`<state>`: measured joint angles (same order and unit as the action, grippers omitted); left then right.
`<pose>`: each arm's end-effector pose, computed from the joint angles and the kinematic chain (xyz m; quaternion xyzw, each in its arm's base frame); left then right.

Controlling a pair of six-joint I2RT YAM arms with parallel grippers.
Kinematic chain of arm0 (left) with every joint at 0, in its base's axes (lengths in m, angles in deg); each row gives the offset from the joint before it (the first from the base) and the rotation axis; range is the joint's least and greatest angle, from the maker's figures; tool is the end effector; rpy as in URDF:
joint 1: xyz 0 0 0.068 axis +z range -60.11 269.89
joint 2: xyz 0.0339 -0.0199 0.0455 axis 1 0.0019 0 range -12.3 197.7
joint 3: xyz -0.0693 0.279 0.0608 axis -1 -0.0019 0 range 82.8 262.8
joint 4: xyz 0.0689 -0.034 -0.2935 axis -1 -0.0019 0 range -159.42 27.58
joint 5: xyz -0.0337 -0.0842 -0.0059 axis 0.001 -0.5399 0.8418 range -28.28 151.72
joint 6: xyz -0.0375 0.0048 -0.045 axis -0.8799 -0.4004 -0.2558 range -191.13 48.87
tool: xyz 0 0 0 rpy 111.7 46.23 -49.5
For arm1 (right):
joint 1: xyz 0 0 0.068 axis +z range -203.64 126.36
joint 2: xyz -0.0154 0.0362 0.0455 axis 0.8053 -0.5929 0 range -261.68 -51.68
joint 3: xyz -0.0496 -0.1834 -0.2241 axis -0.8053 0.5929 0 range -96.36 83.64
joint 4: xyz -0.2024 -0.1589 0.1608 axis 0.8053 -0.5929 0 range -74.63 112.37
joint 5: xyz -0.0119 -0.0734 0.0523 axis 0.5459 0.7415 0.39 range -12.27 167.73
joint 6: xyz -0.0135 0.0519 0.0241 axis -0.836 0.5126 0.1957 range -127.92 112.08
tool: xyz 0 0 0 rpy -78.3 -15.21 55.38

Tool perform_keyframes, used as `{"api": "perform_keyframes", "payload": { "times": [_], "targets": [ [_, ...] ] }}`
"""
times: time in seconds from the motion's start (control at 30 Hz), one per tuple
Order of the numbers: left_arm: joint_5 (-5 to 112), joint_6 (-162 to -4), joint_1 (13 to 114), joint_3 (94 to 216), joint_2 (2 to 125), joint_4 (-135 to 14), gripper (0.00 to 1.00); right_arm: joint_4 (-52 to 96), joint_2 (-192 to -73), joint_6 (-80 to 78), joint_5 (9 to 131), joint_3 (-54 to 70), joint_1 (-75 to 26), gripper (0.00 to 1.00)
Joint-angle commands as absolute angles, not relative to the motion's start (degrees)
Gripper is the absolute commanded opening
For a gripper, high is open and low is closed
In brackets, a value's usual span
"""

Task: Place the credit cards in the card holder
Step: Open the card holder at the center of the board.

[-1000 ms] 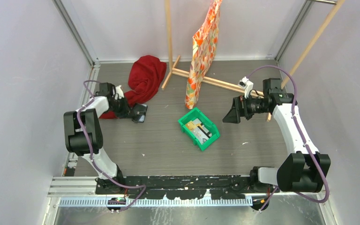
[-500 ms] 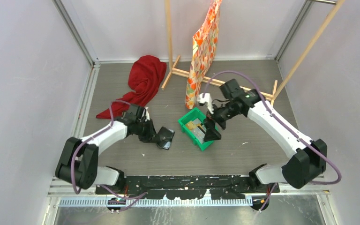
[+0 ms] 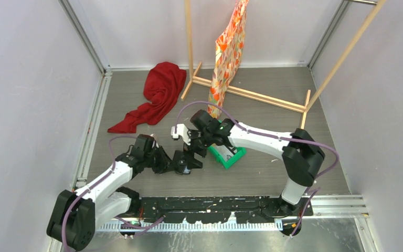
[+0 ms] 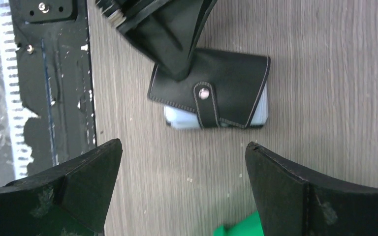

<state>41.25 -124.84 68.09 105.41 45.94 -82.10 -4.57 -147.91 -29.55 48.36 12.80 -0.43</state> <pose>0.1844 -0.0897 0.1430 -0.2072 0.9177 -0.3138 0.1281 0.2265 0.3377 0.2397 -0.6213 0.6774 0.3159 0.2353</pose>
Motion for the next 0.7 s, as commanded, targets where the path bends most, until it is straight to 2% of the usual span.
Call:
{"api": "perform_keyframes", "payload": {
  "times": [0.0, 0.17, 0.43, 0.67],
  "targets": [
    [39.3, -129.7, 67.8, 102.2, 41.9, -77.5, 0.03, 7.5, -151.1, -29.1, 48.6, 11.4, 1.6, 0.97],
    [38.8, -129.7, 67.8, 101.3, 40.0, -78.0, 0.02, 11.3, -155.5, -30.6, 50.5, 11.6, 4.6, 0.86],
    [37.6, -129.6, 67.8, 100.6, 38.0, -78.4, 0.01, 14.8, -160.5, -32.0, 54.6, 11.8, 5.8, 0.72],
    [37.1, -129.6, 67.8, 100.1, 37.9, -78.5, 0.01, 13.6, -162.4, -34.2, 55.4, 11.7, 5.8, 0.52]
  ]
}}
